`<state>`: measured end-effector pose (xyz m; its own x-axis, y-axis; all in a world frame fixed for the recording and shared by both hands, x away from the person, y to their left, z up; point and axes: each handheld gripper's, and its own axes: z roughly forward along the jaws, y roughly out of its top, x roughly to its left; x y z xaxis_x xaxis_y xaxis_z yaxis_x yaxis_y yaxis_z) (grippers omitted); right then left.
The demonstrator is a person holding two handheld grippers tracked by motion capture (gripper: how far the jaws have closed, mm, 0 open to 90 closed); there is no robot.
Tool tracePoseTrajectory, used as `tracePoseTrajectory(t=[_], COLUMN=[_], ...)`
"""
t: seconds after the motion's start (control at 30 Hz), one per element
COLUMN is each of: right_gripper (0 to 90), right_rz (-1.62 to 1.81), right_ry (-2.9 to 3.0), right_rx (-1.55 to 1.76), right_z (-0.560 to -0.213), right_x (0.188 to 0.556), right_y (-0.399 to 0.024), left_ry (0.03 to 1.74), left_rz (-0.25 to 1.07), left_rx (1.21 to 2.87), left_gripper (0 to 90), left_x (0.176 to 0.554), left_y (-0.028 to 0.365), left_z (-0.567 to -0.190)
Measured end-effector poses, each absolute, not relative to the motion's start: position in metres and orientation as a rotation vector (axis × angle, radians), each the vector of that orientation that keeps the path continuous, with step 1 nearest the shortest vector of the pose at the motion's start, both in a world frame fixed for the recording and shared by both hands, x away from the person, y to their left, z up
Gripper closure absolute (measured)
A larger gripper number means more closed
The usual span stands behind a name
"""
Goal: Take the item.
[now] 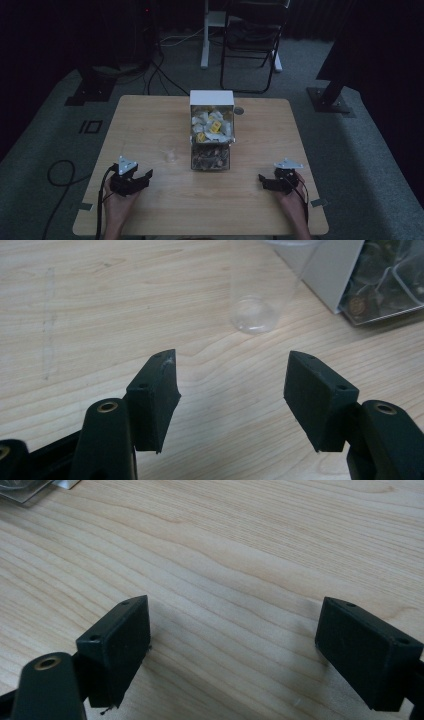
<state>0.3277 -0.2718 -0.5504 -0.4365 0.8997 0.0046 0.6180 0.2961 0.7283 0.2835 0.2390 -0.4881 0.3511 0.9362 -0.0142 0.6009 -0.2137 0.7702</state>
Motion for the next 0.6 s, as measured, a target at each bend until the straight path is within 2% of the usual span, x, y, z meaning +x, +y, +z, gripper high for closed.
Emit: tracePoseTrajectory(t=[0.6], right_gripper=[14.1], right_rz=[0.938], right_ry=[2.163], right_rx=[1.358], right_z=[-0.55], right_x=[0.328], right_y=[-0.272], left_ry=[1.244], left_rz=[0.585], left_rx=[1.928], left_gripper=[39.5], left_x=[0.285], left_y=[0.215], left_z=[-0.476])
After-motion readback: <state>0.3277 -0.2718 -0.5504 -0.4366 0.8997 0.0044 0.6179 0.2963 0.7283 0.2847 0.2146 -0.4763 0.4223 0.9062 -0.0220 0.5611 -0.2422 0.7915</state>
